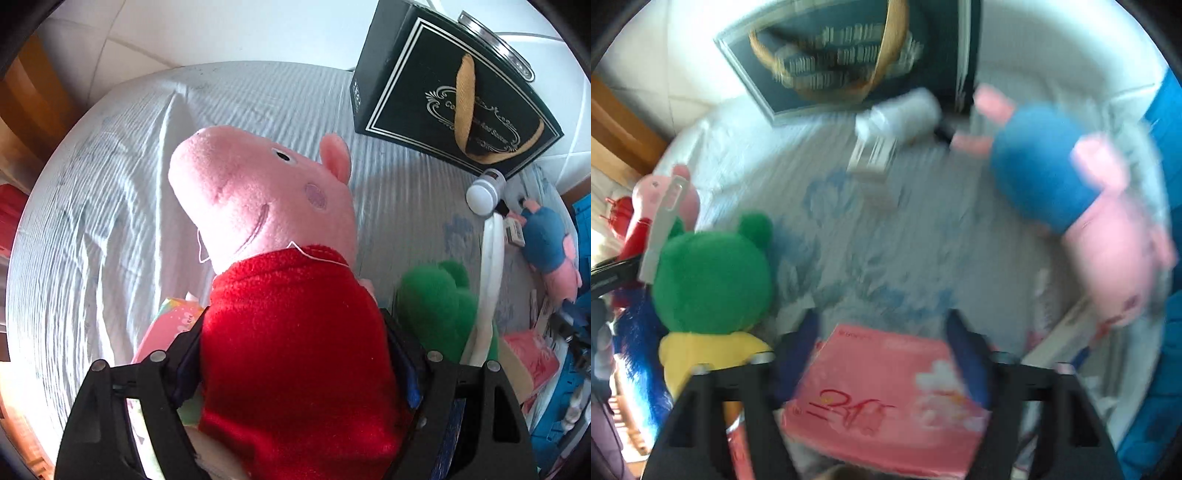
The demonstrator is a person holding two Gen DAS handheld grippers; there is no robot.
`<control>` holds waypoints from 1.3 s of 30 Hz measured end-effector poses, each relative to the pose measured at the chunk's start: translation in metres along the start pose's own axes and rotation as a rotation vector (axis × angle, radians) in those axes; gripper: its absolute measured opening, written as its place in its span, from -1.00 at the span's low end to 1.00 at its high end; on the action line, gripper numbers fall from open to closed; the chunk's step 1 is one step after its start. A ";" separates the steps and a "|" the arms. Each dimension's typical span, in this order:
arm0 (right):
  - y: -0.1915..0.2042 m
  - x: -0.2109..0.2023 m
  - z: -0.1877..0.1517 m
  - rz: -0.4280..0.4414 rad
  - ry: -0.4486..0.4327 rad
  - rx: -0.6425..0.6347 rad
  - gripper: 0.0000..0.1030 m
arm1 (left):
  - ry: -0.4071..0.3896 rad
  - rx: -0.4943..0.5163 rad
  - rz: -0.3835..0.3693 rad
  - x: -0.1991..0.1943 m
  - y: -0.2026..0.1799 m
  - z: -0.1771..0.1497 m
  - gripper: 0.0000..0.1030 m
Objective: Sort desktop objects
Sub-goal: 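Grasp the Peppa plush in red dress with the left tool while the right tool grasps the George plush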
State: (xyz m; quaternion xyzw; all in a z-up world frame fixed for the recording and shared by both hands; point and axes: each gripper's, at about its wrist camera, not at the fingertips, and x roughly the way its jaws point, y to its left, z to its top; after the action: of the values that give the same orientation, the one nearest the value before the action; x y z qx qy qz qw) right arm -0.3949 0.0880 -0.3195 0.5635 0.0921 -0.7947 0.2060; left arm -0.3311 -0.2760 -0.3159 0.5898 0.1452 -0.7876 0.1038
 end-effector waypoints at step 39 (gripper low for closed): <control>-0.024 -0.147 0.040 -0.156 -0.365 0.047 0.45 | -0.506 0.083 0.035 -0.166 -0.029 0.007 0.36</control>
State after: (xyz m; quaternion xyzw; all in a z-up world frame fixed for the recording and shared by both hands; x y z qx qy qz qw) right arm -0.3984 0.1273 -0.1703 0.4057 0.0780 -0.8993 0.1439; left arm -0.3005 -0.2525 -0.1516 0.3801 0.0719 -0.9135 0.1260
